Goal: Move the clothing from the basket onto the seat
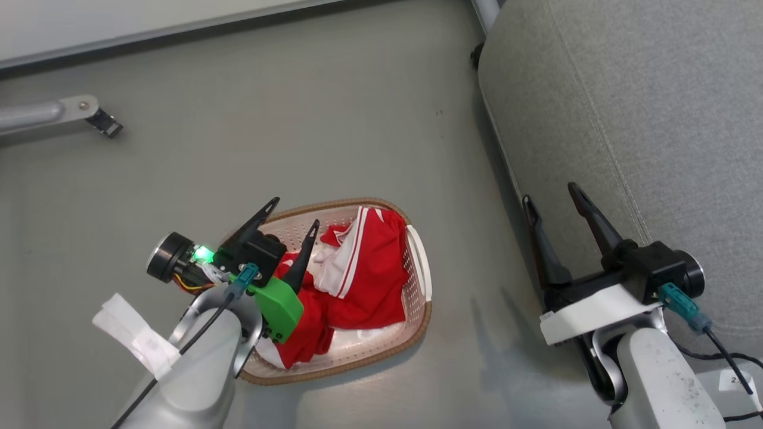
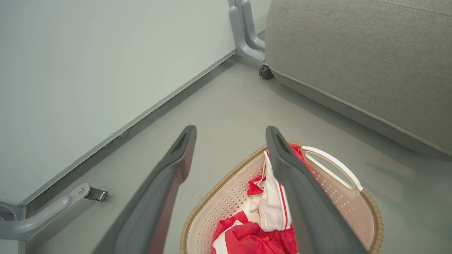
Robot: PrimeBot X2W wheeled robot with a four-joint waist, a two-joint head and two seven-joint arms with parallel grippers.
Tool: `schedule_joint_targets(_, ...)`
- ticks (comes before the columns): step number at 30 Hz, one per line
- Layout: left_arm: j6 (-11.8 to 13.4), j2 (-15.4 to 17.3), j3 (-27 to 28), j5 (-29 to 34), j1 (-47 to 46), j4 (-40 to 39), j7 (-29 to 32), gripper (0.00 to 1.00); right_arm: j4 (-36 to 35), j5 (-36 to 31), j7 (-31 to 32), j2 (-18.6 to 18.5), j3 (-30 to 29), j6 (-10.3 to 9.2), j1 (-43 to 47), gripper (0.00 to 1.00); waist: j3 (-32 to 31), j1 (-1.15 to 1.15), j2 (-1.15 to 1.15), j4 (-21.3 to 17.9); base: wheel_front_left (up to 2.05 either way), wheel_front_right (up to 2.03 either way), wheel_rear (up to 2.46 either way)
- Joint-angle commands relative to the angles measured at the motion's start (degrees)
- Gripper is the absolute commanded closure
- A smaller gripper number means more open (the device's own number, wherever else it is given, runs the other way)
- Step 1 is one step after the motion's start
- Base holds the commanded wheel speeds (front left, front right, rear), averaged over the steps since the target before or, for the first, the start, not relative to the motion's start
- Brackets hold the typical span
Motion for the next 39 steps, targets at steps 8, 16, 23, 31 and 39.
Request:
schedule_joint_targets(8, -0.18, 3.63, -10.51, -1.75, -9.31, 10.15, -0.04, 0.00, -2.37, 0.04, -0.20, -0.18, 0.48, -0.02, -4.78, 0.00, 12.09, 0.00, 0.00, -5.30, 0.00, 0.00, 0.00)
schedule_joint_targets(16, -0.18, 5.42, -21.88, -5.08, -16.15, 19.98, -0.05, 0.00, -4.12, -0.92, -0.20, -0.20, 0.34, -0.02, -7.37, 0.00, 17.47, 0.00, 0.00, -6.31, 0.00, 0.00, 0.00)
schedule_joint_targets(23, -0.18, 5.74, -30.57, -7.69, -21.33, 26.78, 0.60, 0.00, -5.08, -2.00, -0.20, -0.19, 0.01, -0.02, -8.75, 0.00, 21.58, 0.00, 0.00, -5.76, 0.00, 0.00, 0.00)
schedule_joint_targets(31, -0.14, 6.56, -38.28, -8.75, -26.89, 31.87, 4.44, 0.00, -6.89, -2.99, -0.20, -0.20, 0.25, -0.02, -9.97, 0.00, 25.86, 0.00, 0.00, -5.12, 0.00, 0.00, 0.00)
schedule_joint_targets(39, -0.14, 7.07, -43.41, -9.13, -31.55, 33.72, 10.61, 0.00, -8.47, -3.48, -0.20, -0.20, 0.33, -0.02, -10.99, 0.00, 30.01, 0.00, 0.00, -4.70, 0.00, 0.00, 0.00)
